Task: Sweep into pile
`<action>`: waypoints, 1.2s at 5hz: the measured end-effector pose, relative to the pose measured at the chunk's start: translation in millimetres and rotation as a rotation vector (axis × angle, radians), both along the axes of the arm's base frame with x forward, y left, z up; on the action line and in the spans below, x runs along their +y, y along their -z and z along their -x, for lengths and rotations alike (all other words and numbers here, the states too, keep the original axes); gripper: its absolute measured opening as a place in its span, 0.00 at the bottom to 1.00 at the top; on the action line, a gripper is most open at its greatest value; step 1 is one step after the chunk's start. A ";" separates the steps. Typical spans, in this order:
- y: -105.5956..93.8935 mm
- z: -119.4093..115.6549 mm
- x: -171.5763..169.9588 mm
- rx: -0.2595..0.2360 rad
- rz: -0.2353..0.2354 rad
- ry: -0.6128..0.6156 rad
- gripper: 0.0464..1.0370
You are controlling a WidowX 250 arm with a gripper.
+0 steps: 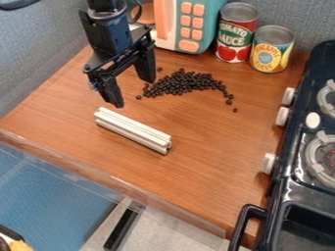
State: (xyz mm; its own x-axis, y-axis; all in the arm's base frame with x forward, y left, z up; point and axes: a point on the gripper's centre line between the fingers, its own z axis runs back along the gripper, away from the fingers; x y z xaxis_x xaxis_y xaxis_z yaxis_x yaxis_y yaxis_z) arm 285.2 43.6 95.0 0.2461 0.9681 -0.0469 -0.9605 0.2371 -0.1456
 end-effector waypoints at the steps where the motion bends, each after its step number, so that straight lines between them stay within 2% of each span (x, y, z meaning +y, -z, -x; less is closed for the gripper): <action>1: 9.6 2.1 -0.2 0.029 0.005 -0.002 0.96; 2: 11.9 -0.8 6.6 0.002 -0.041 0.005 0.96; 4: 24.6 1.5 15.7 -0.011 -0.109 0.013 0.96; 5: 37.3 3.1 18.2 0.002 -0.132 0.014 0.96; 6: 40.8 3.2 18.5 -0.003 -0.150 0.024 0.96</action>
State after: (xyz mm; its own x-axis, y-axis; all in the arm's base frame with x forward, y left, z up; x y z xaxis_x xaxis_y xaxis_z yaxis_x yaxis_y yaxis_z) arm 282.0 62.2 54.2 0.2688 0.9581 0.0987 -0.9540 0.2790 -0.1098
